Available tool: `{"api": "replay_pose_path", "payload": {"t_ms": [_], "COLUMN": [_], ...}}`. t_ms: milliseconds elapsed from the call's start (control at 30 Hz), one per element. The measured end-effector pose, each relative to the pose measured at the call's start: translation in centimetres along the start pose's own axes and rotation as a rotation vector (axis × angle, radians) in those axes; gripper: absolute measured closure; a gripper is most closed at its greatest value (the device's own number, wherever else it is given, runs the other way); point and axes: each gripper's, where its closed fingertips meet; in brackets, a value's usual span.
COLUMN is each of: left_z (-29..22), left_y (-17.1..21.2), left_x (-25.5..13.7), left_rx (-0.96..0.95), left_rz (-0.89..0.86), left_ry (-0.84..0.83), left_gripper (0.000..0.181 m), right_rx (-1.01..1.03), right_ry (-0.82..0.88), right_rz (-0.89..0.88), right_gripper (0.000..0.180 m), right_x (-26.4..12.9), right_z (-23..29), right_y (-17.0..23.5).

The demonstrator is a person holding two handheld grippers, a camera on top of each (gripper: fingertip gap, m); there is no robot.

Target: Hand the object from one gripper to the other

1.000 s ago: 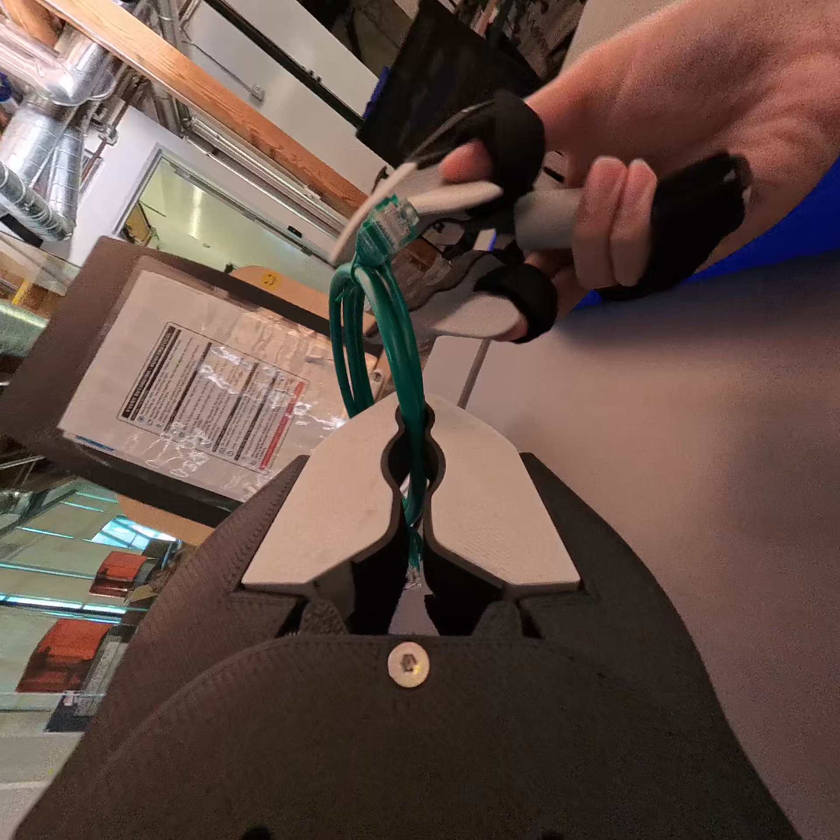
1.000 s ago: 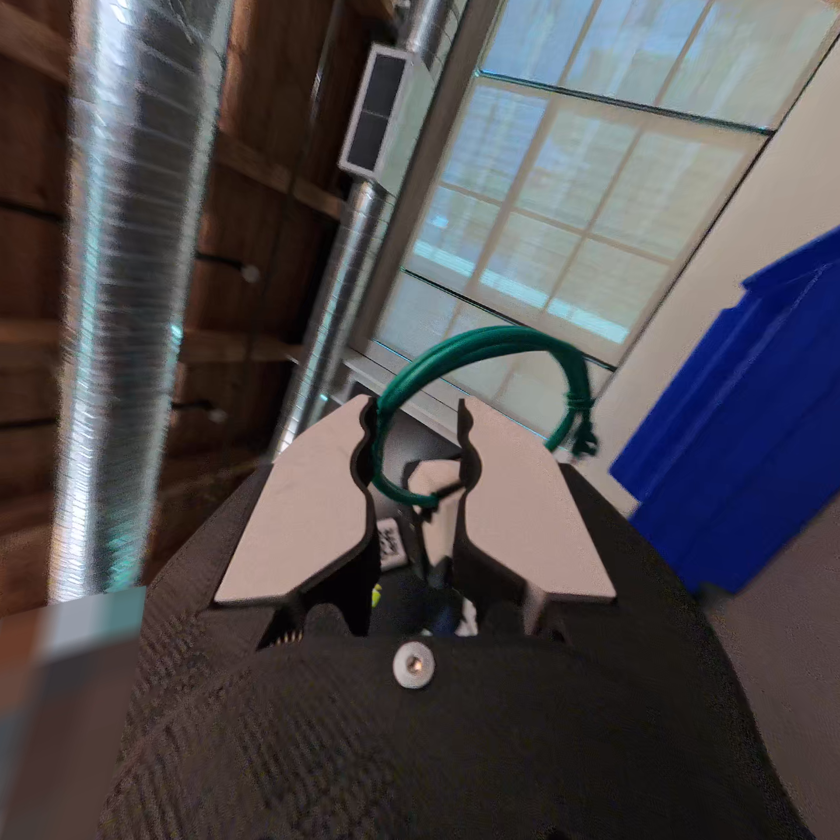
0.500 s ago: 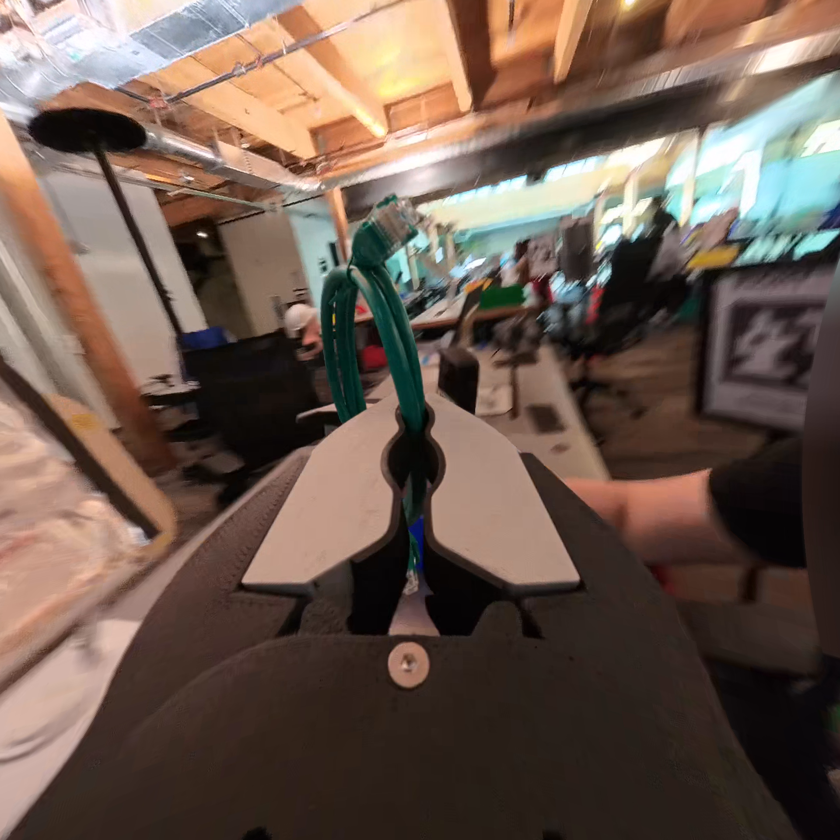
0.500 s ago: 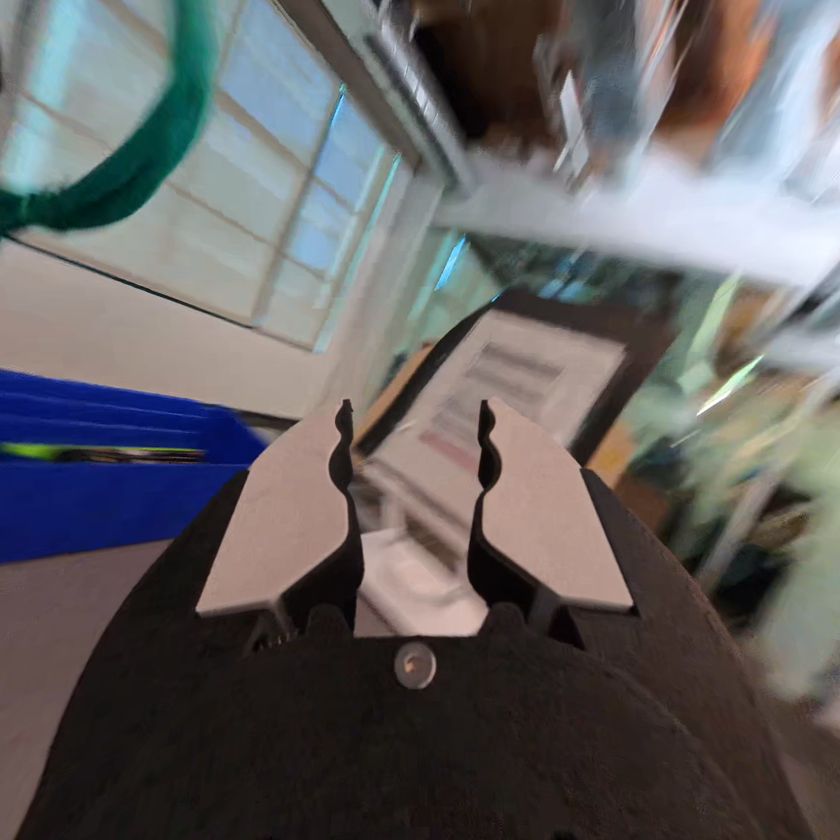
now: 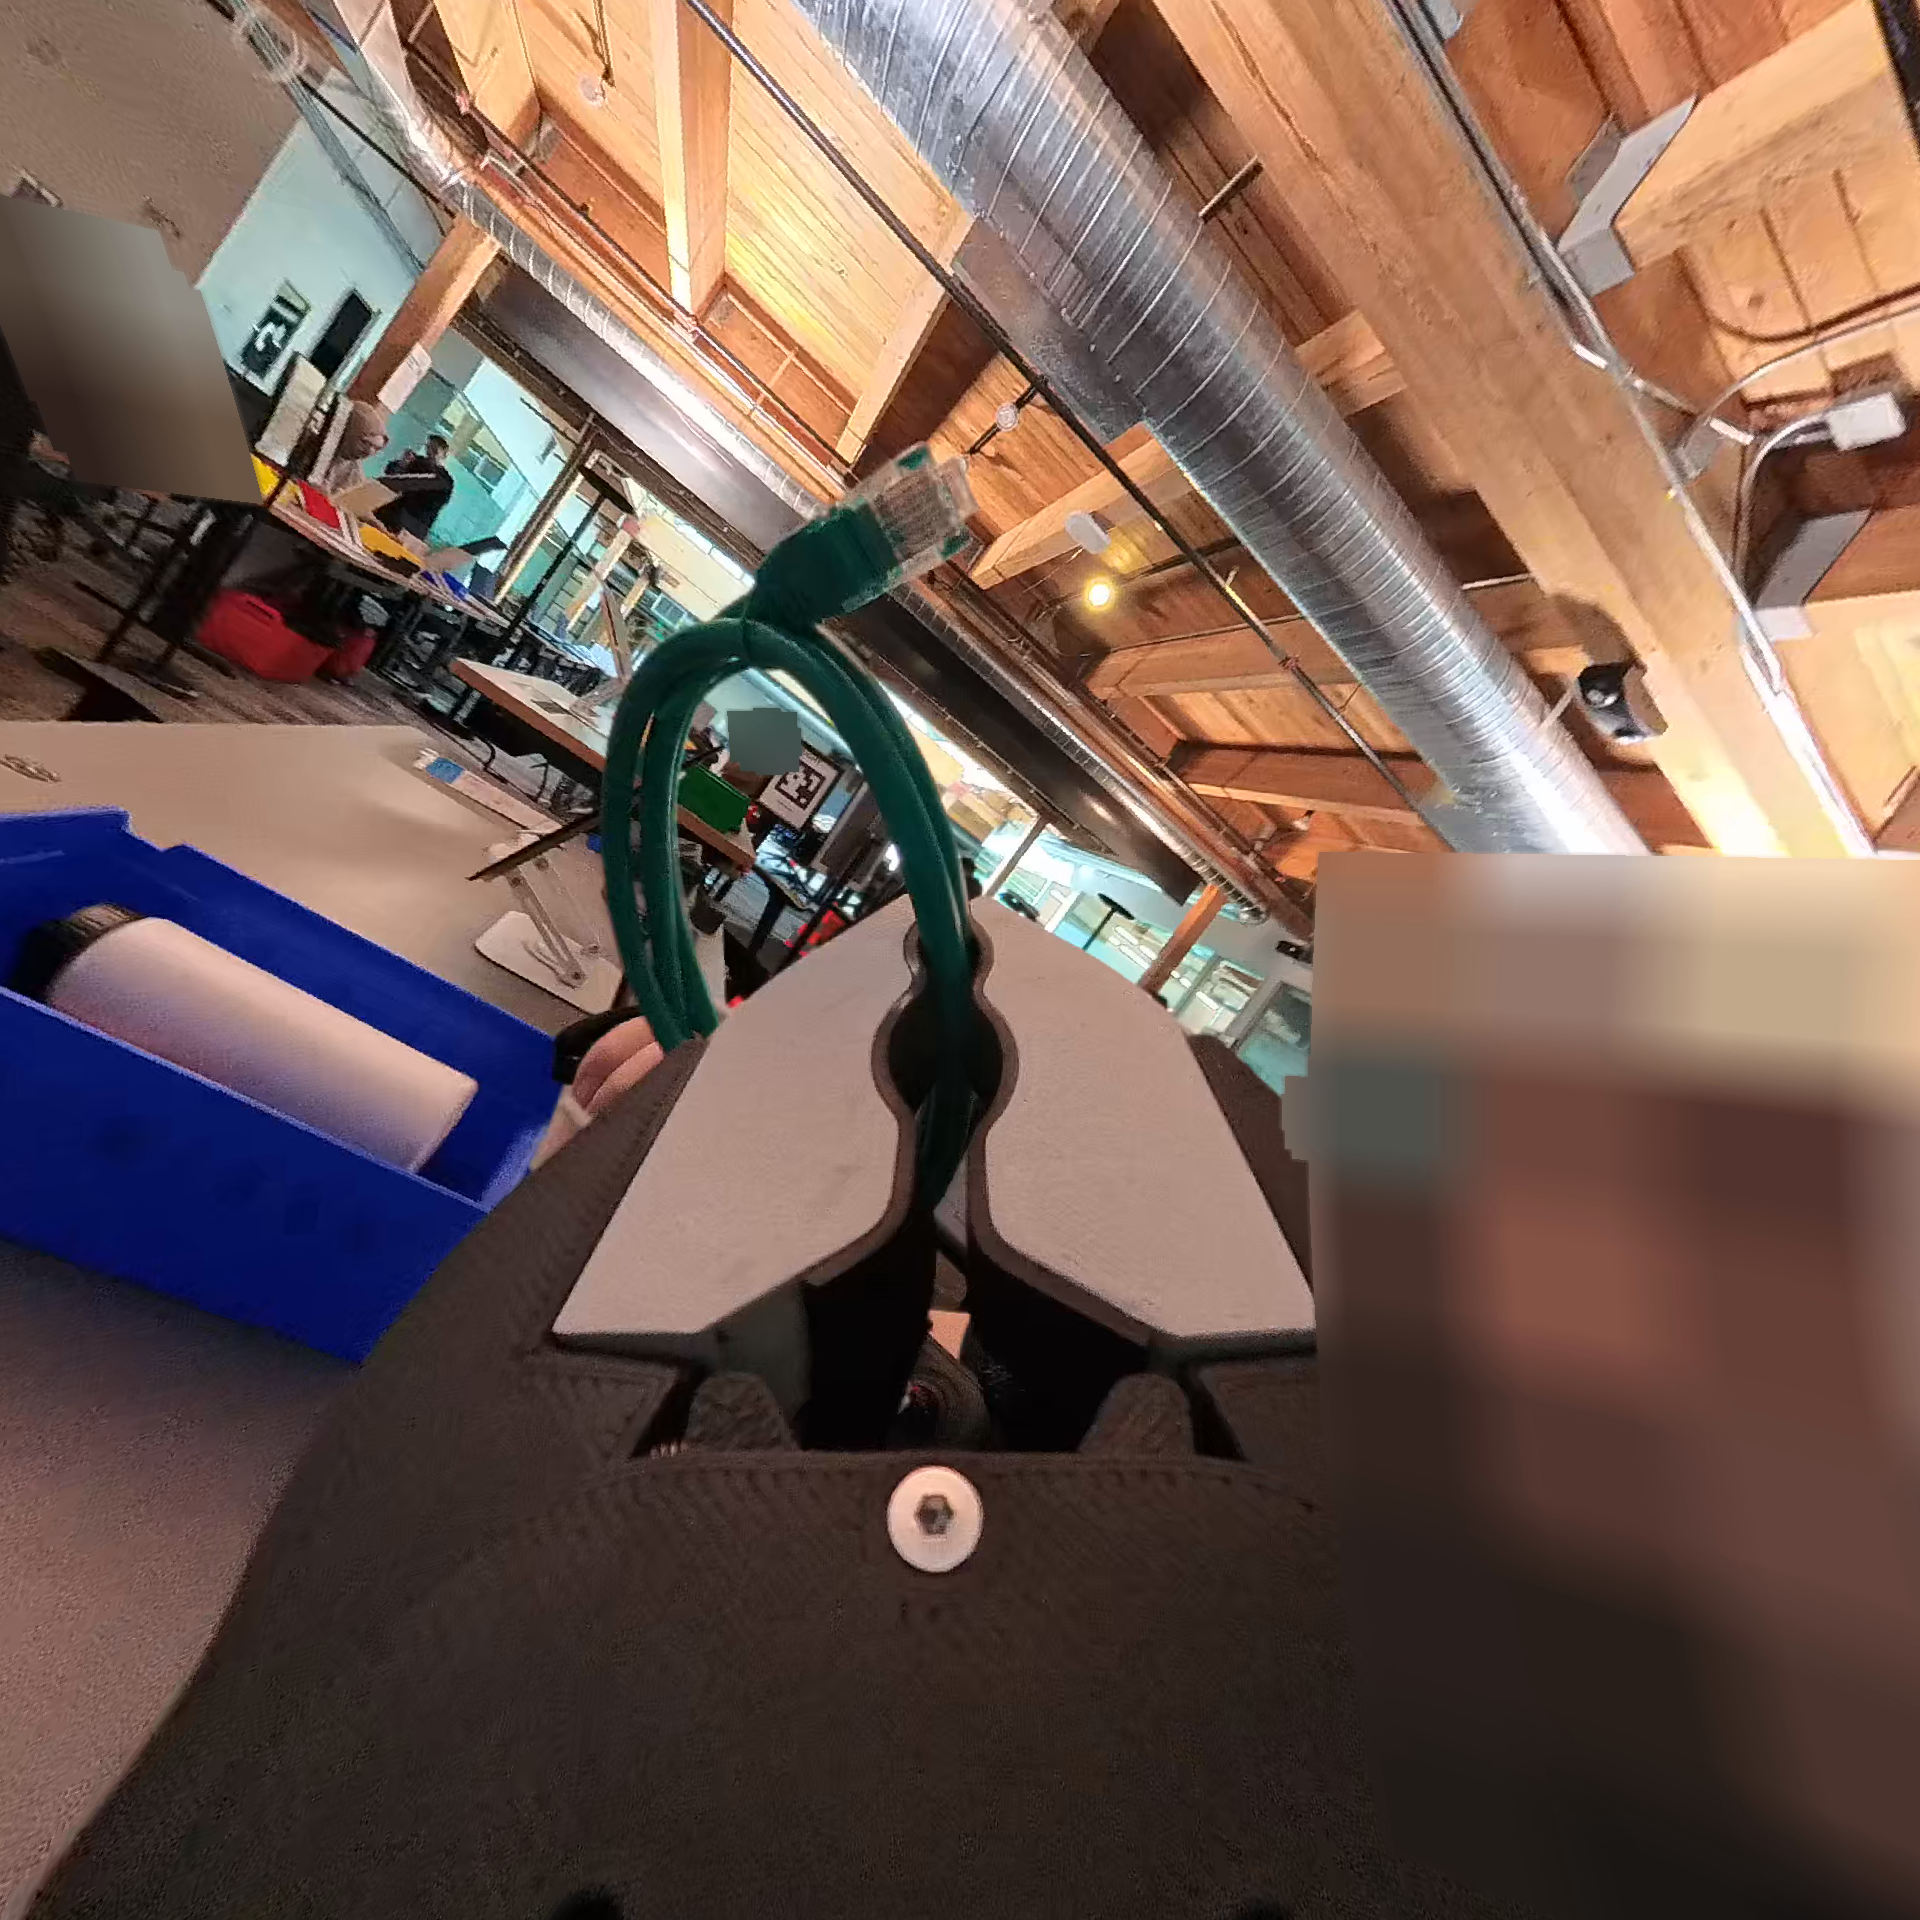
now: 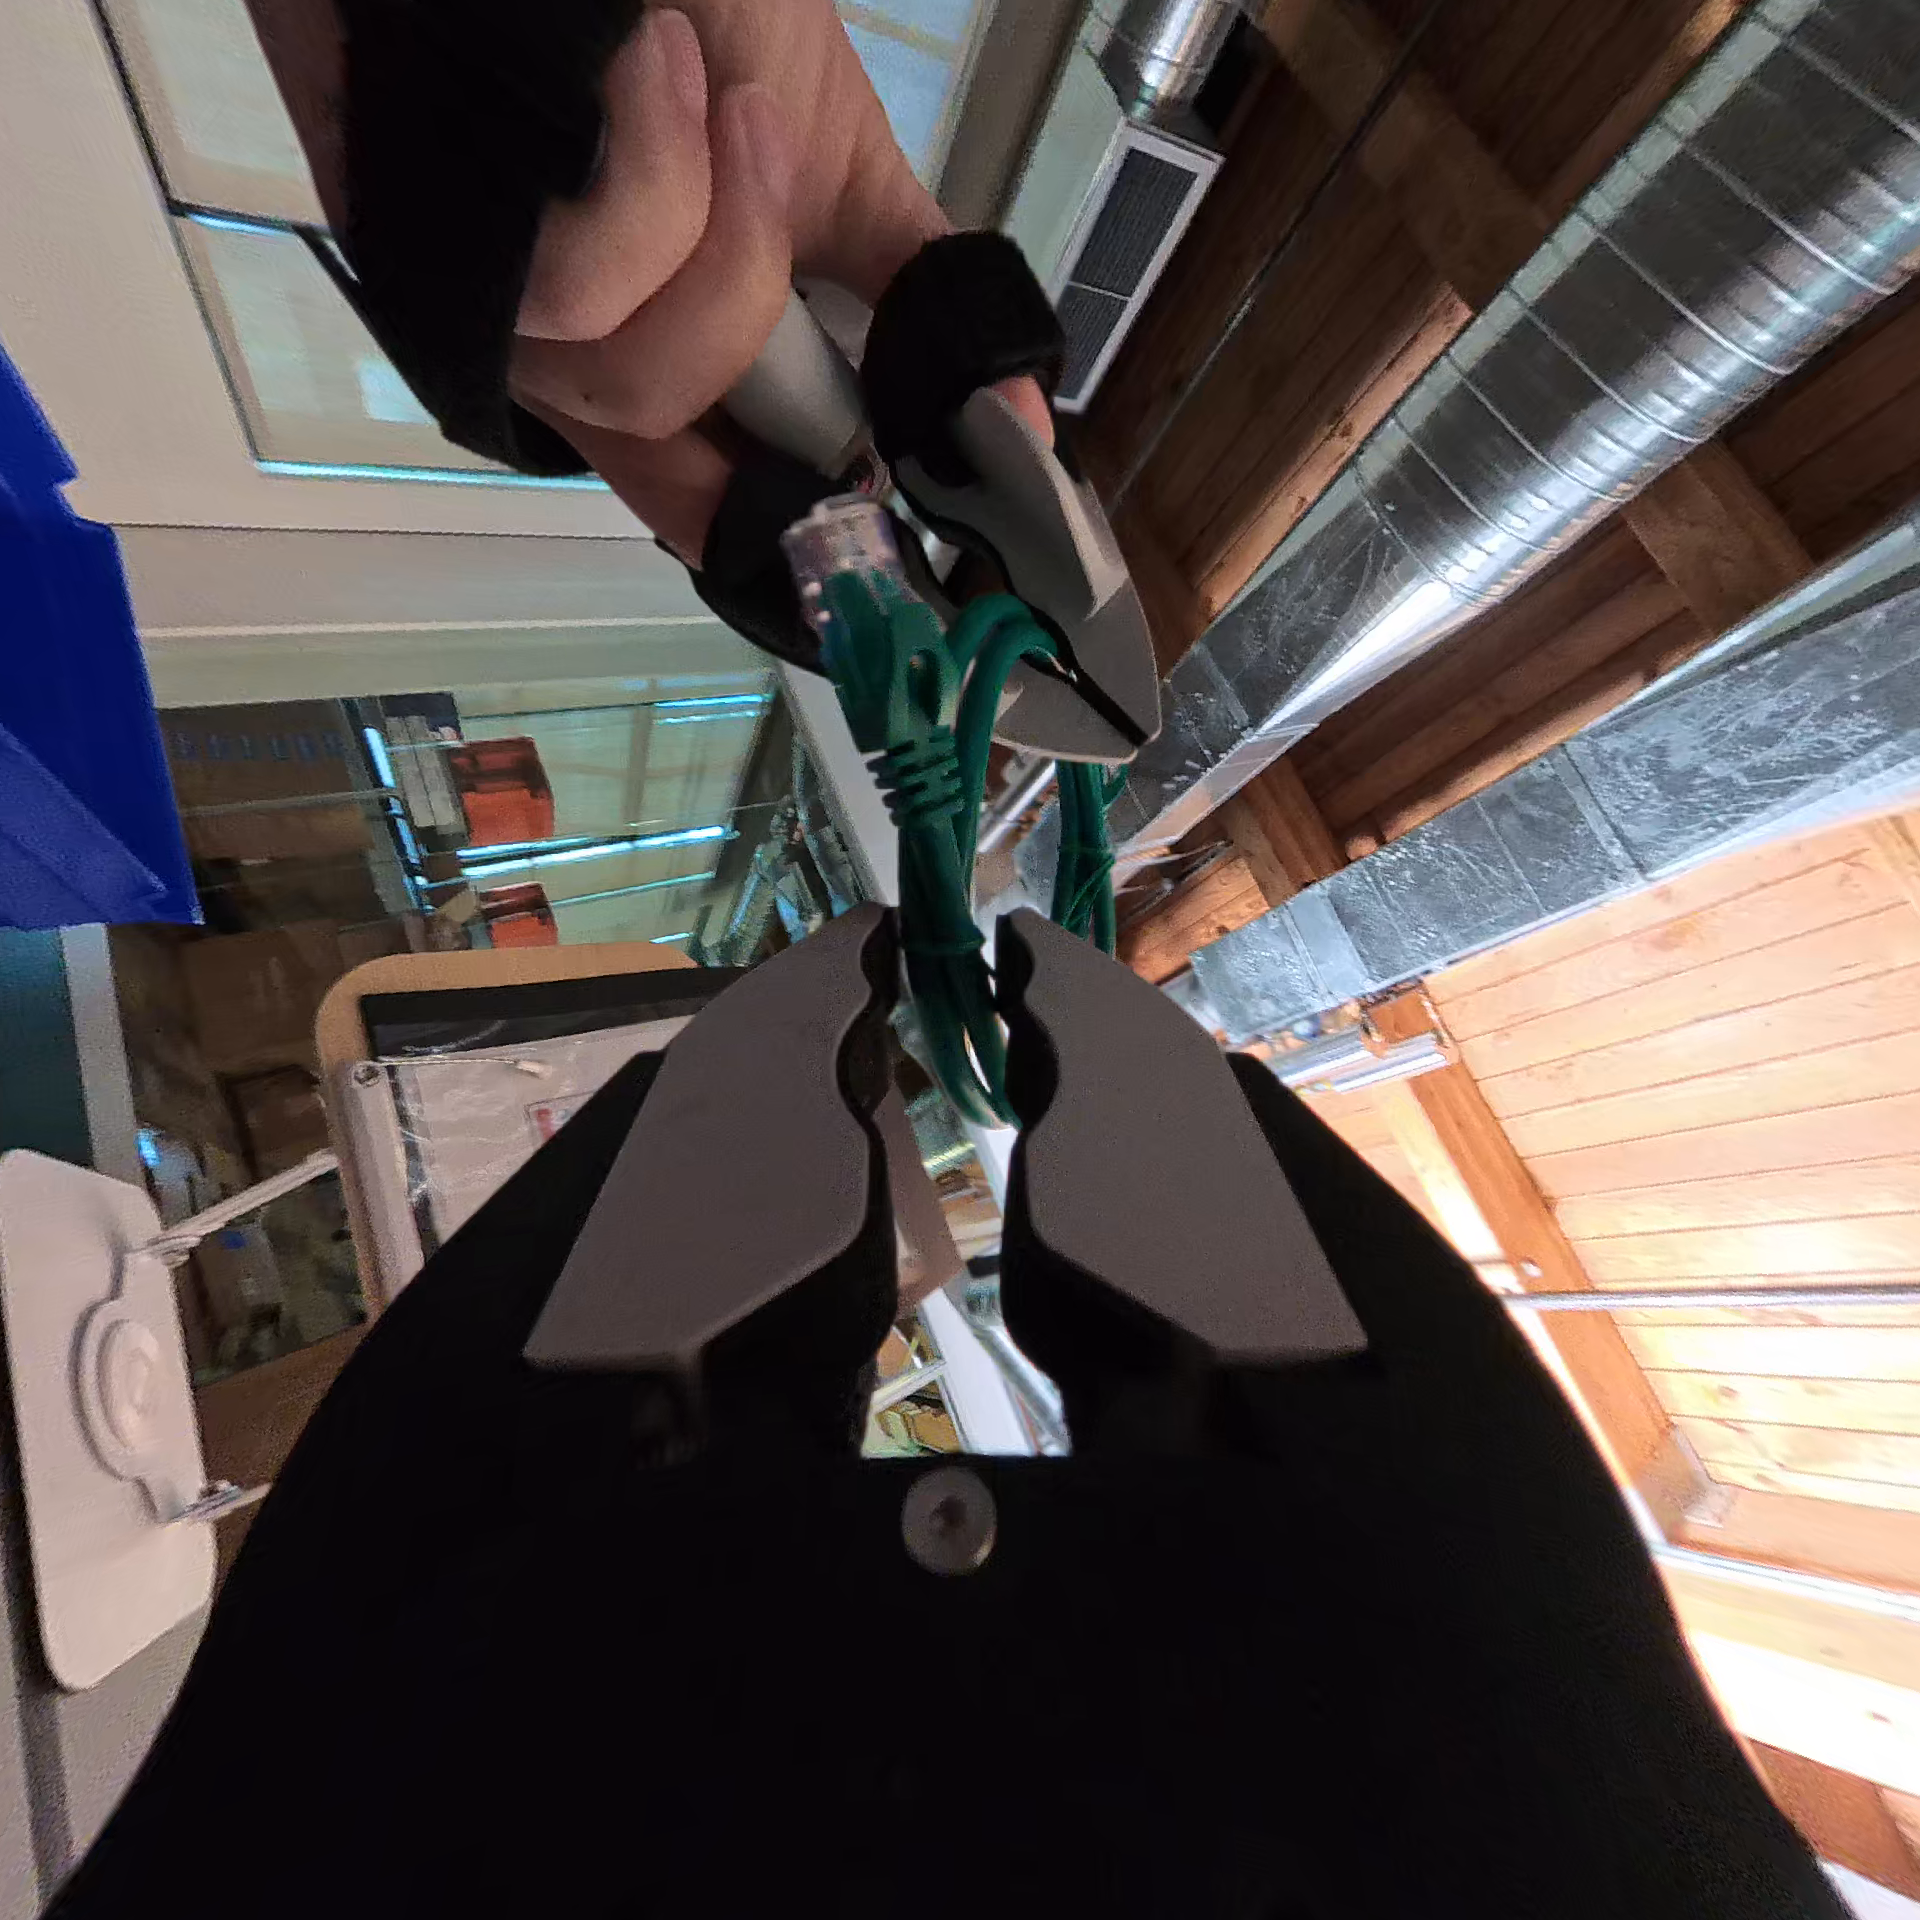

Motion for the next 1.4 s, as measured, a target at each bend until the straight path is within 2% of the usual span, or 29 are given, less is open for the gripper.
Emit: {"api": "replay_pose_path", "payload": {"t_ms": [33, 133, 233, 267, 400, 500, 600, 667, 800, 933, 1067, 1133, 1167, 1267, 1400], "left_z": [0.4, 2.2, 4.7, 5.2, 5.9, 4.9, 5.6, 6.8, 9.4, 10.8, 12.1, 12.2, 12.2, 11.7, 10.0], "left_y": [-0.1, -0.5, -1.0, -1.6, -2.6, -1.2, 0.9, 1.9, 3.1, 2.1, 2.2, 2.0, 1.8, 0.7, -1.3], "left_x": [-0.1, -0.9, -2.6, -3.3, -5.7, -5.0, -3.9, -3.2, -2.5, -2.8, -3.0, -3.0, -3.1, -3.9, -5.1], "left_rx": [-0.022, -0.025, 0.089, 0.146, 0.382, 0.608, 0.849, 0.970, 0.995, 1.023, 1.166, 1.170, 1.129, 0.916, 0.553], "left_rz": [-0.010, -0.005, 0.044, 0.038, 0.103, 0.259, 0.437, 0.521, 0.622, 0.571, 0.637, 0.626, 0.607, 0.464, 0.189], "left_ry": [-0.003, -0.091, -0.323, -0.398, -0.646, -0.690, -0.784, -0.876, -1.018, -1.124, -1.227, -1.241, -1.231, -1.137, -0.849], "left_gripper": [0.181, 0.175, 0.140, 0.134, 0.135, 0.134, 0.138, 0.139, 0.139, 0.148, 0.168, 0.175, 0.175, 0.175, 0.175], "right_rx": [0.012, 0.071, 0.212, 0.286, 0.761, 1.132, 1.381, 1.496, 1.610, 1.643, 1.674, 1.644, 1.617, 1.534, 1.498], "right_ry": [-0.026, -0.093, -0.209, -0.261, -0.633, -0.933, -1.209, -1.296, -1.321, -1.346, -1.389, -1.400, -1.362, -1.153, -0.950], "right_rz": [-0.007, 0.016, 0.059, 0.072, 0.155, 0.165, 0.143, 0.153, 0.212, 0.252, 0.272, 0.245, 0.236, 0.108, -0.126], "right_gripper": [0.162, 0.165, 0.165, 0.165, 0.166, 0.166, 0.165, 0.166, 0.165, 0.165, 0.165, 0.164, 0.160, 0.130, 0.126], "right_x": [-0.1, 0.2, 0.6, 0.7, 1.3, 0.8, -0.6, -0.9, -0.7, -0.8, -0.9, -1.1, -0.8, 0.3, 0.4], "right_z": [0.1, 0.3, 0.4, 0.5, 1.3, 1.5, 1.7, 1.7, 2.0, 2.2, 2.3, 2.1, 1.9, -0.4, -4.4], "right_y": [0.0, 0.6, 1.8, 2.2, 4.0, 4.3, 4.0, 4.0, 4.4, 3.9, 2.5, 1.6, 1.6, 2.4, 3.0]}}
Point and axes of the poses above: each gripper's, where its closed fingertips meet, x out along the fingers, y out of its underside, z = x × y across the jaws, and after that the axes turned 10 degrees about z, right-handed
